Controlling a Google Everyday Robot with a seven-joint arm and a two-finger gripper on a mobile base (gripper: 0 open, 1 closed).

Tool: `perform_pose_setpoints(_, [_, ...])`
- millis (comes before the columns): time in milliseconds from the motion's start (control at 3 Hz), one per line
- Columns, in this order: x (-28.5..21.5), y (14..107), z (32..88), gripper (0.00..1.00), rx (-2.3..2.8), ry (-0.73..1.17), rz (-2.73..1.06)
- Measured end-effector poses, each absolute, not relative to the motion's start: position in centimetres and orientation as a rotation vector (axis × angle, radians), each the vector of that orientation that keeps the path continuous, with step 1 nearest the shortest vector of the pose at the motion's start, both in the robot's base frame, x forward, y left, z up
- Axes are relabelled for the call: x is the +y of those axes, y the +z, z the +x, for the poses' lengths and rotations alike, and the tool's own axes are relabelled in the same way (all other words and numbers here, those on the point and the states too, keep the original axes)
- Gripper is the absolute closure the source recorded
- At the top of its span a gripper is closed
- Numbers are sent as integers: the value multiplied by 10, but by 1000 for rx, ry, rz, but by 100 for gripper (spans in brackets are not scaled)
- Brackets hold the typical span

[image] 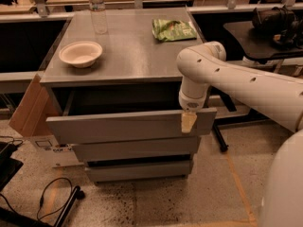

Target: Open top drawer

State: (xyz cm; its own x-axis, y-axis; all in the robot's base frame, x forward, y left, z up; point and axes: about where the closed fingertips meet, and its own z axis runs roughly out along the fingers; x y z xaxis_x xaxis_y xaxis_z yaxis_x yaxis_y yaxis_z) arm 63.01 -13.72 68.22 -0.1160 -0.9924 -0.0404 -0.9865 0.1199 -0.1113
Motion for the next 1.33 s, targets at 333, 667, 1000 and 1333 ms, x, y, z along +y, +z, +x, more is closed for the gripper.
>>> perform_pose_setpoints(333, [-137, 680, 630, 0, 2273, -83, -2018])
perform_pose_setpoints(667, [-137, 680, 629, 0, 2273, -83, -2018])
perform_pose_setpoints(1000, [-135, 687, 611, 0, 2249, -147, -2019])
perform_pose_setpoints(1333, [-128, 718, 550, 0, 2156, -334, -2000])
